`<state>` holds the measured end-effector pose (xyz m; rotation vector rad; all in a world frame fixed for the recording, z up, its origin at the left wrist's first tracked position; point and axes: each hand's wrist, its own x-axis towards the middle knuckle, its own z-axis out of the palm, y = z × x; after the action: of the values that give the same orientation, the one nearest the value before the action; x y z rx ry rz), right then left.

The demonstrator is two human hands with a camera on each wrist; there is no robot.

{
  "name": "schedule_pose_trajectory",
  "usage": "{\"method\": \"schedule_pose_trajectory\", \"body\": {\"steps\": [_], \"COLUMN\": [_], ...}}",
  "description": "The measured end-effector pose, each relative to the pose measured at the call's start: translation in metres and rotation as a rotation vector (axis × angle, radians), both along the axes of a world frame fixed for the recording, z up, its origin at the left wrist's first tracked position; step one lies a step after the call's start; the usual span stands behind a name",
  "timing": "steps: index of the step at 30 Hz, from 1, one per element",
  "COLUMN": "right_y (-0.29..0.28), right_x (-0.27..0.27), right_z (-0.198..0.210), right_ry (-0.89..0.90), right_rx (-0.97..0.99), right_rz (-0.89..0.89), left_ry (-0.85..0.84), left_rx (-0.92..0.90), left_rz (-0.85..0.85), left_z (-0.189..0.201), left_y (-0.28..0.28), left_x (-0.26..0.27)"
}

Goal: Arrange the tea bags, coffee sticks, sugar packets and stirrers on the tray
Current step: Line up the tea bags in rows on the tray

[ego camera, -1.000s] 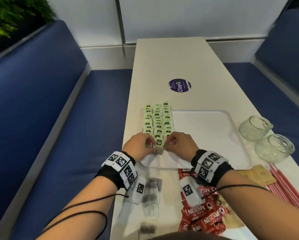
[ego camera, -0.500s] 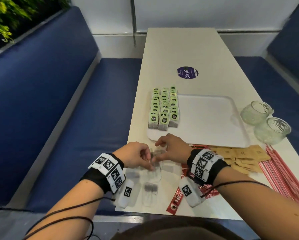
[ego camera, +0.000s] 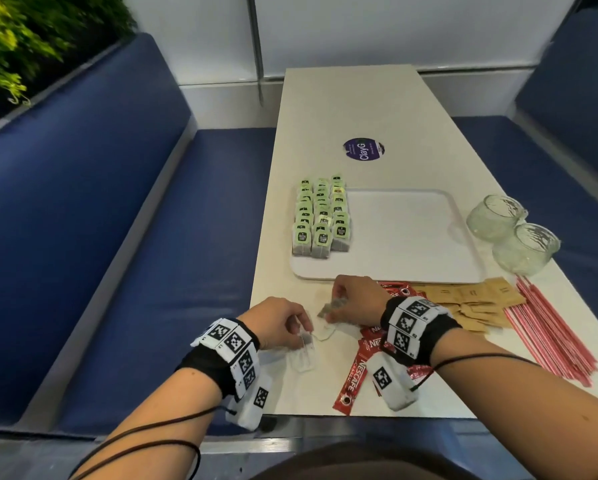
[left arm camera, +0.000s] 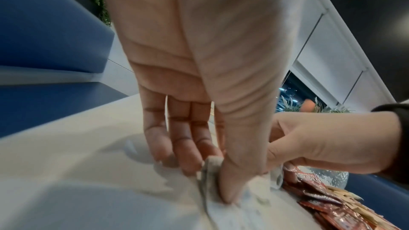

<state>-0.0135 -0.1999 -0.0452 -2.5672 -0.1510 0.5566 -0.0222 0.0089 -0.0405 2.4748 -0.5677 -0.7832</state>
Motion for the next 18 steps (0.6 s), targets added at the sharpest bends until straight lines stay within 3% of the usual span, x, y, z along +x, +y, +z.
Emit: {"method": "schedule_pose_trajectory", "body": {"steps": [5,10,14,18], "right_y": [-0.007,-0.013,-0.017,-0.012], "right_x": [-0.003,-0.002,-0.001,0.003], "right_z": [0.002,0.003,0.010,0.023], "right_ry": [-0.010,-0.087,-0.114,-0.089], "right_rx": [-0.023,0.072,0.468,0.725], "right_rz": [0.013,-0.071,-0.329,-0.410], "left_ry": [-0.154,-0.112,0.113,0.262], "left_rx": [0.060,-0.127,-0.339,-0.616], "left_rz": [0.053,0.323,0.618,0.823], "left_z": [-0.001,-0.003,-0.004,0.008], "left_y": [-0.002,-0.001,-0.011,-0.036], "left_x": [0.004,0.012,0.016,0.017]}}
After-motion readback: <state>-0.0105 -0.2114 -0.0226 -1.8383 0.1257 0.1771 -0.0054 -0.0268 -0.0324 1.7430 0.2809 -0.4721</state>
